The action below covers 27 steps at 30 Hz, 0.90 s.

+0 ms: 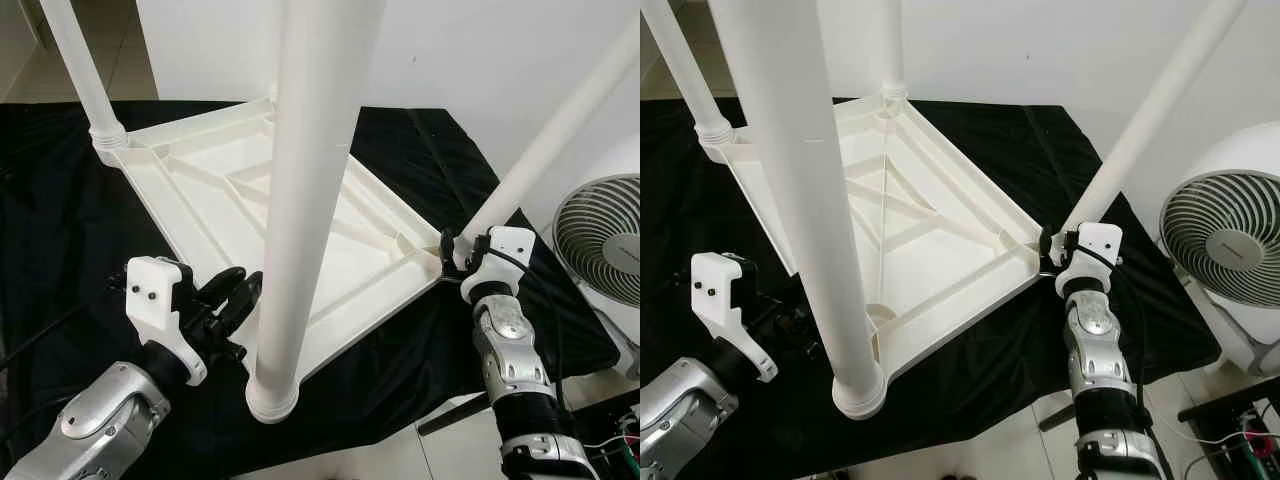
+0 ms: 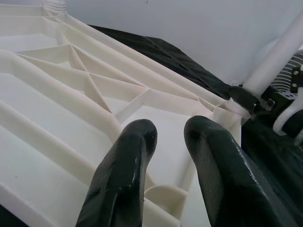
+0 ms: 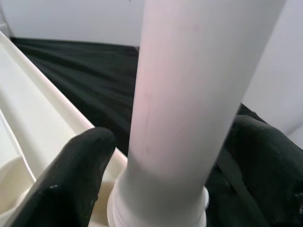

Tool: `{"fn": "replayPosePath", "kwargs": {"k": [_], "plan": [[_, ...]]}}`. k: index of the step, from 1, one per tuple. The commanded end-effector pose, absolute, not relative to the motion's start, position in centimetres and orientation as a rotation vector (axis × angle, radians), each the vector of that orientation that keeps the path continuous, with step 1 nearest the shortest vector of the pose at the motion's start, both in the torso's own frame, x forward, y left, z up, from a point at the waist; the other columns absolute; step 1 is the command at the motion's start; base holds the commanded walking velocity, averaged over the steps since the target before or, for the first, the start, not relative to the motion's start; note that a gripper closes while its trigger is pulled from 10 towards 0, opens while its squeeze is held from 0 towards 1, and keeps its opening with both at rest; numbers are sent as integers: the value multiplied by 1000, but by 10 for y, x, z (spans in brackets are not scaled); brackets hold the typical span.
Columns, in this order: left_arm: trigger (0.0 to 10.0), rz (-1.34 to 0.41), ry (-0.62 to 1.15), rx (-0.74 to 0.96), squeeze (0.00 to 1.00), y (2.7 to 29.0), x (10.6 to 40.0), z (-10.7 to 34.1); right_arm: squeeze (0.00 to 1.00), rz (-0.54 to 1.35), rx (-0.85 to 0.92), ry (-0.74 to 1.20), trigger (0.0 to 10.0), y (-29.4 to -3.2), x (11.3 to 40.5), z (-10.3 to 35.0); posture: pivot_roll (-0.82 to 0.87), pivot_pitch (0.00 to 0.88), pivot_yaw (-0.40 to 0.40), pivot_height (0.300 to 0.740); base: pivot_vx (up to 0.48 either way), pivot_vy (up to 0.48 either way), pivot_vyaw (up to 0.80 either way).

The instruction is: Building children table

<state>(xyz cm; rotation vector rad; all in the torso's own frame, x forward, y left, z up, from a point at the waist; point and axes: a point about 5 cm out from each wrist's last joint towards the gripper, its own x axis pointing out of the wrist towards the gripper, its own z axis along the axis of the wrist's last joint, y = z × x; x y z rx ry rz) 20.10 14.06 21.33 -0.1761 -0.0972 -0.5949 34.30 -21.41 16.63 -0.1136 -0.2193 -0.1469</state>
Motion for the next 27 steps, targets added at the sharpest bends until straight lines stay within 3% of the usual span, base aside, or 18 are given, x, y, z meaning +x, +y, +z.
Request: {"fn": "replayPosePath", "kwargs": {"k": [1, 11, 19, 27], "plan": [[10000, -706, -105, -184, 0, 131, 196, 217, 0, -155, -110, -224, 10000, -221, 349, 169, 112, 186, -96, 740, 0, 0, 0], [10000, -785, -109, -193, 0, 123, 192, 222, 0, -137, -98, -230, 10000, -219, 367, 181, 114, 190, -107, 740, 0, 0, 0], [10000, -918, -90, -207, 0, 110, 183, 224, 0, 22, -97, -208, 10000, -188, 390, 195, 108, 192, -125, 740, 0, 0, 0], [10000, -920, -110, -217, 0, 108, 182, 229, 0, 63, -76, -178, 10000, -174, 399, 197, 108, 193, -133, 740, 0, 0, 0]]}}
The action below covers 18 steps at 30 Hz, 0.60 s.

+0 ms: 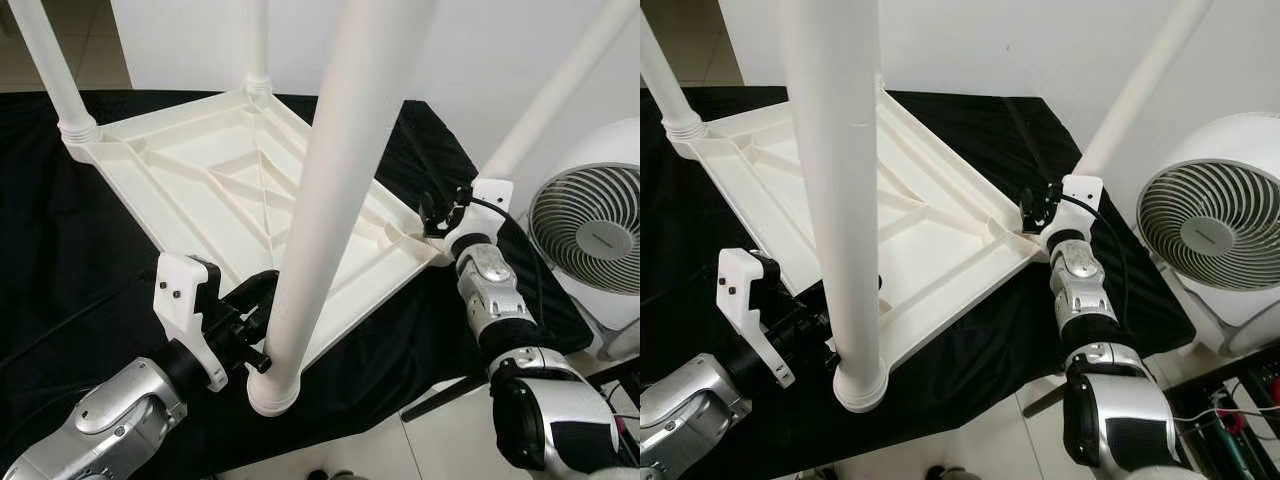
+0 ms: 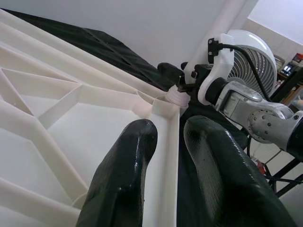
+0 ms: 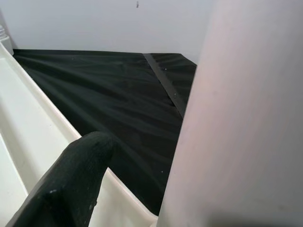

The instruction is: Building children table

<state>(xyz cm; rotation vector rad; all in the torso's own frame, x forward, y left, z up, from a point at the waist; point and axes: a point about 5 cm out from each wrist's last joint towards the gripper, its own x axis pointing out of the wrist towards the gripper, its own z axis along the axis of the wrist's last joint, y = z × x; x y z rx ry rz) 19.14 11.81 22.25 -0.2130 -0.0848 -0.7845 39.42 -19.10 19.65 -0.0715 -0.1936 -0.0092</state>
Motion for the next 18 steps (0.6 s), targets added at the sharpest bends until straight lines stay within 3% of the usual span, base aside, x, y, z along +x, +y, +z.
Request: {"fn": "replayPosePath", "kwargs": {"k": [1, 18], "plan": [[10000, -924, -112, -223, 0, 108, 181, 230, 0, 73, -74, -172, 10000, -170, 400, 196, 111, 191, -137, 740, 0, 0, 0], [10000, -946, -128, -225, 0, 107, 182, 235, 0, 179, -38, -144, 10000, -135, 402, 186, 122, 153, -146, 740, 0, 0, 0]]}}
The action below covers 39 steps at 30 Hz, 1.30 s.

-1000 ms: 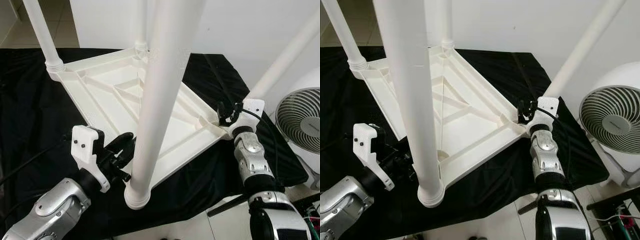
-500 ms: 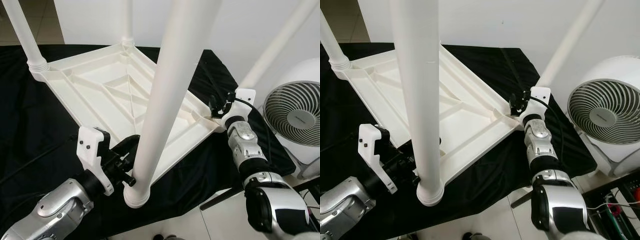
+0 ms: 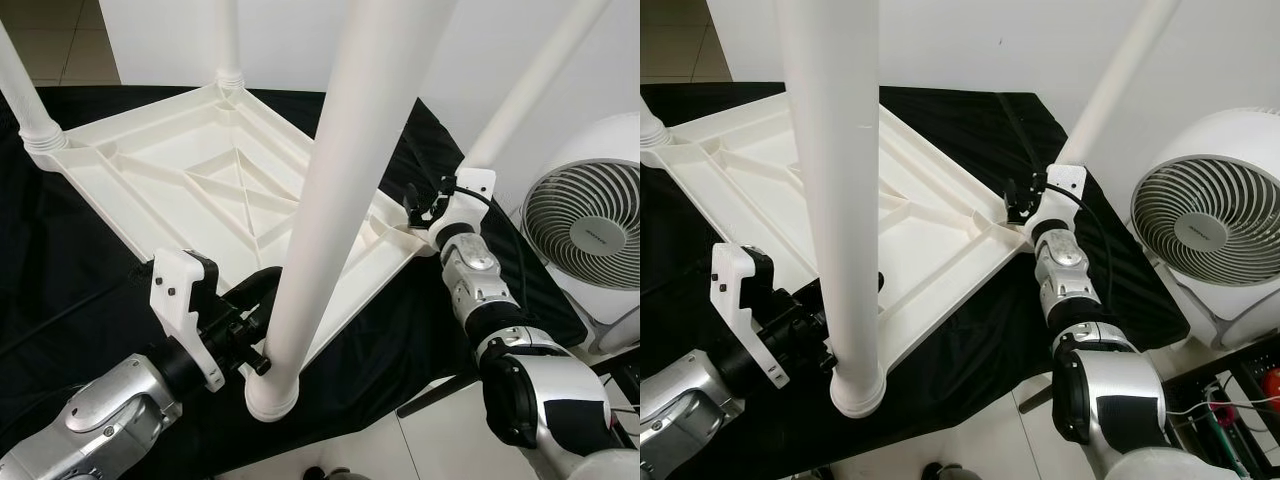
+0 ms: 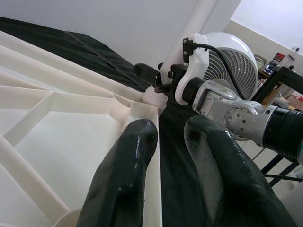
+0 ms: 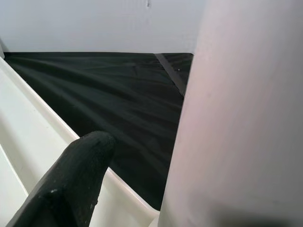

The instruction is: Building children table

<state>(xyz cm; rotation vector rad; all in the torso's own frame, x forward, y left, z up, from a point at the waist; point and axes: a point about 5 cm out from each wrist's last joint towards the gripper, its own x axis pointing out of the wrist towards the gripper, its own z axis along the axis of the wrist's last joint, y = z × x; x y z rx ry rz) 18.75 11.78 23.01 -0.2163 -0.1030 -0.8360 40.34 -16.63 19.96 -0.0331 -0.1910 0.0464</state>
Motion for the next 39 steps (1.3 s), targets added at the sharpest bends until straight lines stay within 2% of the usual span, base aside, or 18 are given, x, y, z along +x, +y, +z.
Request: {"fn": "replayPosePath", "kwargs": {"k": [1, 13, 20, 23, 33, 34, 35, 39], "plan": [[10000, -946, -128, -225, 0, 107, 182, 235, 0, 179, -38, -144, 10000, -135, 402, 186, 122, 153, -146, 740, 0, 0, 0], [10000, -958, -140, -226, 0, 109, 185, 235, 0, 199, -42, -139, 10000, -129, 408, 197, 119, 132, -149, 740, 0, 0, 0], [10000, -966, -142, -231, 0, 109, 182, 238, 0, 353, -5, -148, 10000, -100, 407, 202, 132, 119, -146, 740, 0, 0, 0], [10000, -979, -142, -231, 0, 107, 181, 239, 0, 343, -1, -156, 10000, -98, 408, 204, 133, 111, -134, 740, 0, 0, 0], [10000, -981, -132, -195, 0, 102, 185, 240, 0, 200, -4, -176, 10000, -117, 410, 207, 133, 110, -115, 740, 0, 0, 0], [10000, -964, -132, -177, 0, 102, 189, 239, 0, 142, 0, -193, 10000, -128, 409, 205, 131, 111, -100, 740, 0, 0, 0], [10000, -911, -128, -153, 0, 108, 199, 235, 0, 25, -1, -244, 10000, -149, 404, 201, 121, 112, -82, 740, 0, 0, 0], [10000, -872, -125, -144, 0, 117, 204, 232, 0, -29, 30, -277, 10000, -161, 400, 198, 116, 111, -71, 740, 0, 0, 0]]}}
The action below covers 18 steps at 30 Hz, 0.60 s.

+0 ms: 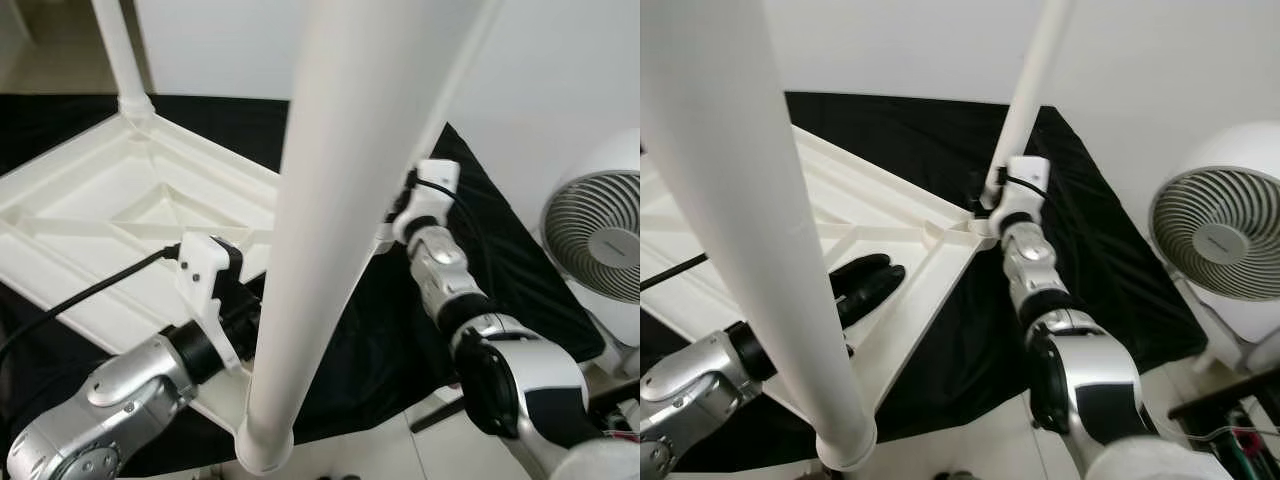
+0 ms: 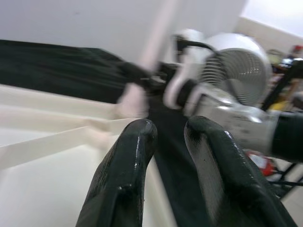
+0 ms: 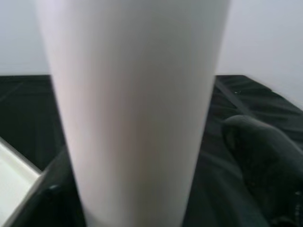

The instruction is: Building children table

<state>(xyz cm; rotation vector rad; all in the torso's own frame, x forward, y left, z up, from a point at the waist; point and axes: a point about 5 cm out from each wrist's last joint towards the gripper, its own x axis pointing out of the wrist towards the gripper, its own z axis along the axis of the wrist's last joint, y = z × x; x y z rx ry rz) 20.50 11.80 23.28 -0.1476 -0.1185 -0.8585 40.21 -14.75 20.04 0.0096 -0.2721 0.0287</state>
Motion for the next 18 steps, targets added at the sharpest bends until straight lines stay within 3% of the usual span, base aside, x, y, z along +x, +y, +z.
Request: {"fn": "replayPosePath", "kwargs": {"k": [1, 7, 18], "plan": [[10000, -868, -127, -132, 0, 120, 206, 231, 0, -52, 33, -283, 10000, -165, 399, 196, 111, 111, -62, 740, 0, 0, 0], [10000, -842, -104, -103, 0, 126, 215, 225, 0, -214, 32, -330, 10000, -190, 386, 187, 107, 115, -48, 740, 0, 0, 0], [10000, -747, -105, -49, 0, 141, 227, 219, 0, -172, 42, -404, 10000, -190, 363, 173, 101, 121, -44, 740, 0, 0, 0]]}}
